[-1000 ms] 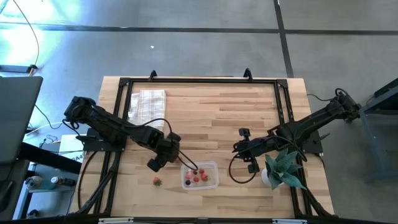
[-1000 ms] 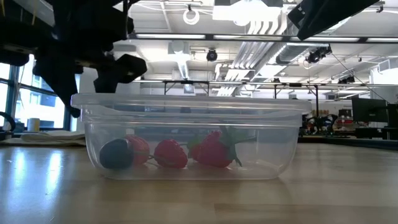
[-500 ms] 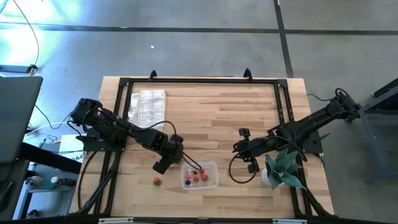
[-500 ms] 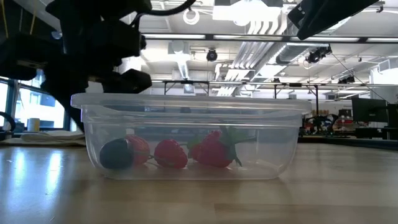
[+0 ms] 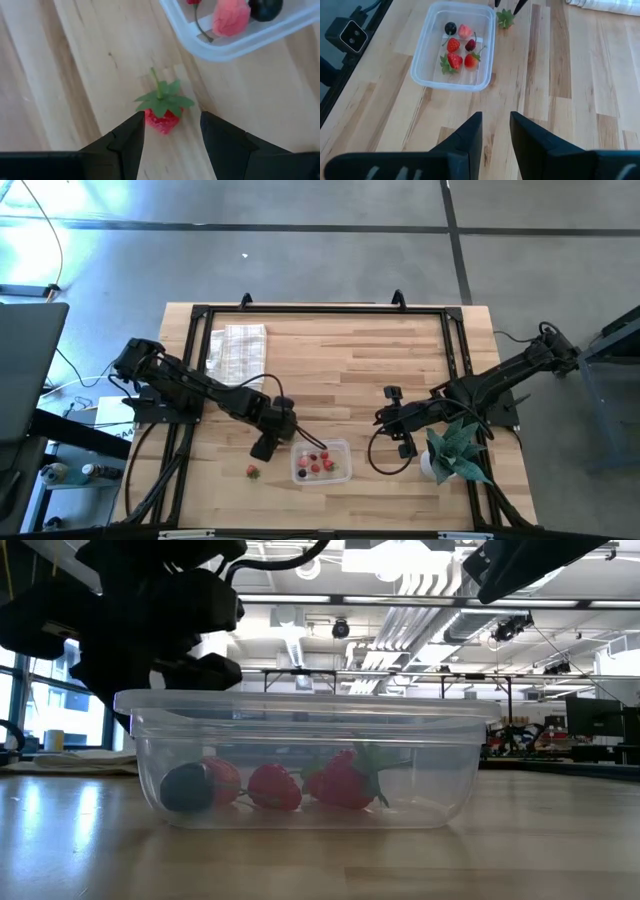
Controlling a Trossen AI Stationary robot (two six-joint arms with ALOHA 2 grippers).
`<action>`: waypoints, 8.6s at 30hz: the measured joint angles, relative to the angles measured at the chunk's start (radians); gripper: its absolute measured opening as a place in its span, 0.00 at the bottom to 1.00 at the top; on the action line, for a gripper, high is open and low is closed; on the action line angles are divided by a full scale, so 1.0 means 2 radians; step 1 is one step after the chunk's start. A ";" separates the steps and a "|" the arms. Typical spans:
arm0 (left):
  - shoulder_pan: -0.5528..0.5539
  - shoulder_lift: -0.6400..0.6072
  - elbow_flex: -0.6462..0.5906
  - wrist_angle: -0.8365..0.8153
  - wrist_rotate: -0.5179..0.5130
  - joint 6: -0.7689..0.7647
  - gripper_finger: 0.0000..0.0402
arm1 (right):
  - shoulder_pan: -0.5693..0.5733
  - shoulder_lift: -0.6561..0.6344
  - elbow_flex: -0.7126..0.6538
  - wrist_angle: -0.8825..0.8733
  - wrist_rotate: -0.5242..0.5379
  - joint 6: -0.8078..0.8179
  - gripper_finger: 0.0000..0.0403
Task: Pick and placing Produce into tupperware
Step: Put the red strawberry into the transparent bin
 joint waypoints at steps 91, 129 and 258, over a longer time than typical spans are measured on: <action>0.000 0.059 0.023 0.039 0.075 0.346 0.45 | 0.000 0.000 0.000 0.002 0.000 0.000 0.22; 0.000 0.080 0.023 0.039 0.072 0.329 0.37 | 0.000 0.000 0.000 0.002 0.000 0.000 0.22; -0.004 0.262 0.383 -0.088 0.033 0.305 0.31 | 0.000 0.002 0.000 0.003 0.000 0.000 0.22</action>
